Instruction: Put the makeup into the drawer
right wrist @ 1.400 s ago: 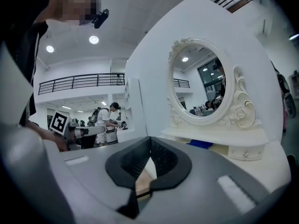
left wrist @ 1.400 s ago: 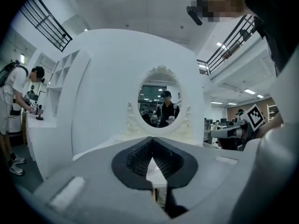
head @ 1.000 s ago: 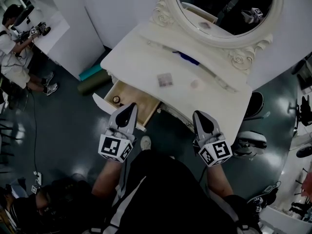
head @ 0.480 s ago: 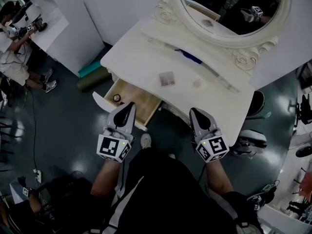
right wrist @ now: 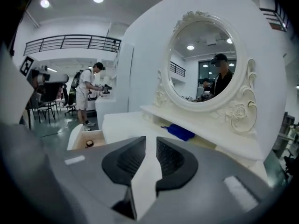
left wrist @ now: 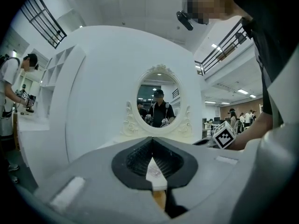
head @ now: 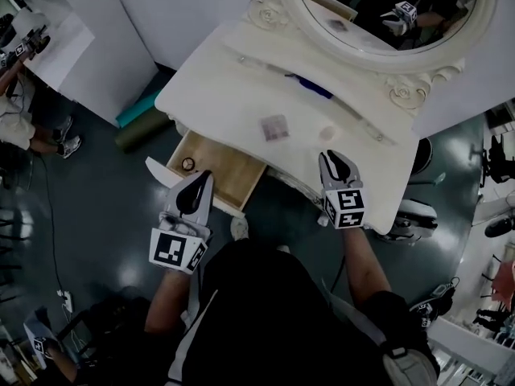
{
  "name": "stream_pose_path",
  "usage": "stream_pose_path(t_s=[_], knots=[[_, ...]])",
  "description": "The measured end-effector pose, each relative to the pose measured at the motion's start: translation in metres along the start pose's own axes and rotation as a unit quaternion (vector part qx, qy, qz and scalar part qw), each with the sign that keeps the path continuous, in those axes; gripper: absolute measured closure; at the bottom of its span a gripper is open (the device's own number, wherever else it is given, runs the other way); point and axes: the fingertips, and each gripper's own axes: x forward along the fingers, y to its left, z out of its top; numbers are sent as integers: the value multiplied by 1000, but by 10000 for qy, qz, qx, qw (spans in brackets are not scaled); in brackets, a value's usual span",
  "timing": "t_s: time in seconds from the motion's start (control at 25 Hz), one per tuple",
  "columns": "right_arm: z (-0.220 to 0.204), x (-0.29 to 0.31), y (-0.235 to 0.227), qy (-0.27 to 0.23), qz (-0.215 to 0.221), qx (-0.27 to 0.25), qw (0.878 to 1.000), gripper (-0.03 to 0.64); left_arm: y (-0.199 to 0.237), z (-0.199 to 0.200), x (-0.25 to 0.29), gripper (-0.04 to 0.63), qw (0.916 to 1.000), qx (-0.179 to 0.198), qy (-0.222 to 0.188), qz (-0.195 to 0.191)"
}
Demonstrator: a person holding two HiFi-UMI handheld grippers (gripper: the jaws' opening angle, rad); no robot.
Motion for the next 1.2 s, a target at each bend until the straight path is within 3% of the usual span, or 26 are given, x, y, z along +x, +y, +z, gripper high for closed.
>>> stream_pose_path(t_s=[0.32,0.56,0.76,1.2], knots=[[-24,44,-45,660,-613,17,9959,519,19,0,10,592,9994,13,118,-312],[-43,62,-64,1167,-704,107,9906,476,25,-4,15,592,9991,49,264,-318],[-62,80,-77,1450,-455,235,9881,428,14,-8,20,592,9992,101,373,-134],[-90,110,-87,1943,14,-6,9810,428,-10,-21,23,592,9976,-52,575,392]])
